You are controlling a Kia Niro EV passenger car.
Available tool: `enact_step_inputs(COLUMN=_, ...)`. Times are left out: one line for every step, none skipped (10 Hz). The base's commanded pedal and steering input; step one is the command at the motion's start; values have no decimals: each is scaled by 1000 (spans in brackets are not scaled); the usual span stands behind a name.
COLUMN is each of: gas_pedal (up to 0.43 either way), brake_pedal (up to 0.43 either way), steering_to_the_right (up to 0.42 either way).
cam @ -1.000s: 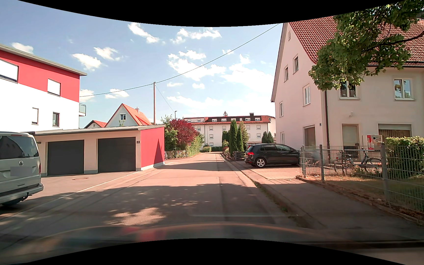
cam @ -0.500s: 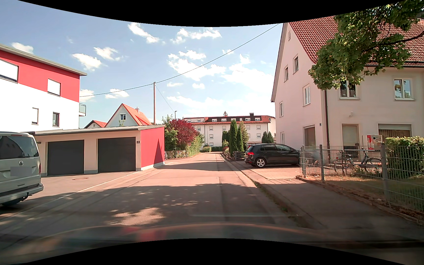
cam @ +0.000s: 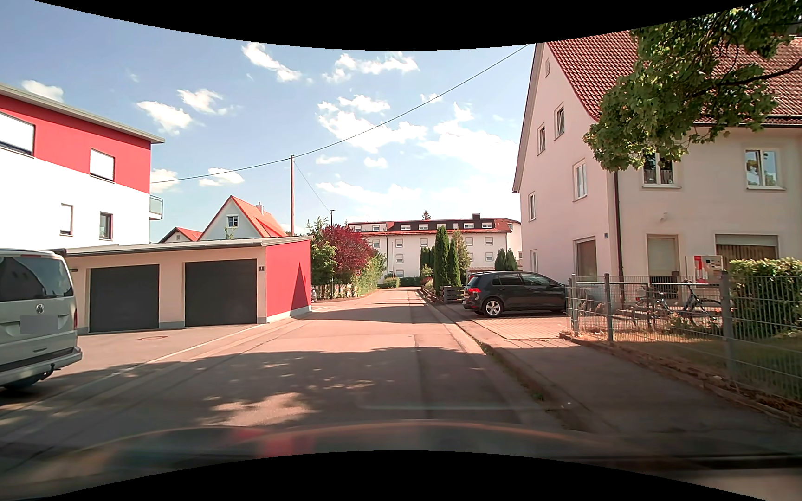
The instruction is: Follow the waypoints while adhering to traffic rules and regulations
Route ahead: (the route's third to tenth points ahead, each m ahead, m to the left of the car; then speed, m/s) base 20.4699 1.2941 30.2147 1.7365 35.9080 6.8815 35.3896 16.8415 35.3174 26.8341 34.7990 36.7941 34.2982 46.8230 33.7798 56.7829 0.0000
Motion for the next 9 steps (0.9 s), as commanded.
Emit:
enact_step_inputs(gas_pedal=0, brake_pedal=0, steering_to_the_right=-38)
enact_step_inputs(gas_pedal=0, brake_pedal=0, steering_to_the_right=-45)
enact_step_inputs(gas_pedal=47, brake_pedal=0, steering_to_the_right=-52)
enact_step_inputs(gas_pedal=28, brake_pedal=0, steering_to_the_right=-61)
enact_step_inputs(gas_pedal=39, brake_pedal=0, steering_to_the_right=-72)
enact_step_inputs(gas_pedal=39, brake_pedal=0, steering_to_the_right=-80)
enact_step_inputs(gas_pedal=28, brake_pedal=0, steering_to_the_right=-91)
enact_step_inputs(gas_pedal=28, brake_pedal=0, steering_to_the_right=-106)
enact_step_inputs(gas_pedal=28, brake_pedal=0, steering_to_the_right=-123)
